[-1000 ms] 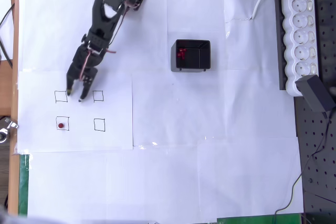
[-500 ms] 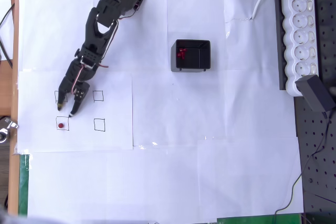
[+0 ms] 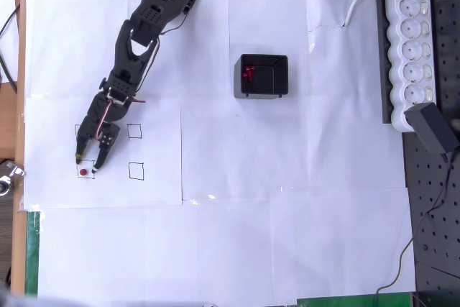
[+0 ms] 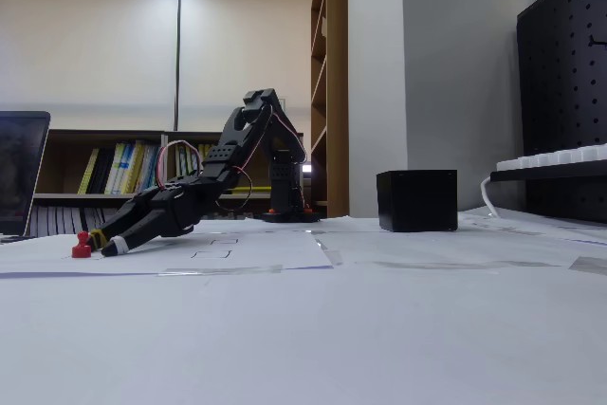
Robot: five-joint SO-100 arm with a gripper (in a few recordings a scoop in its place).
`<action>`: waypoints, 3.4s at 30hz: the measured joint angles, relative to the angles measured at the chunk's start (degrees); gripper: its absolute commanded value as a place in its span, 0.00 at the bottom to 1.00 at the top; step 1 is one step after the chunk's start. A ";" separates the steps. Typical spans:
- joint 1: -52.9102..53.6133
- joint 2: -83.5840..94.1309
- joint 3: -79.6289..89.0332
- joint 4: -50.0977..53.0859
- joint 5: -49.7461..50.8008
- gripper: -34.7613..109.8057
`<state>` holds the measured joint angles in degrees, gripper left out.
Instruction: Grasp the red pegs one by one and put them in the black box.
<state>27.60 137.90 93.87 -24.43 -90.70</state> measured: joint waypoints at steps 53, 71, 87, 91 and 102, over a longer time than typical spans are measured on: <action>-2.64 -9.58 10.81 42.71 4.75 0.24; -46.32 -51.33 19.25 126.91 -11.78 0.24; -73.04 -42.71 16.79 115.66 -21.45 0.24; -73.21 -40.17 14.41 112.50 -20.65 0.24; -70.66 -37.71 8.96 110.74 -14.50 0.34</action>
<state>-43.07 100.20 102.83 86.31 -105.21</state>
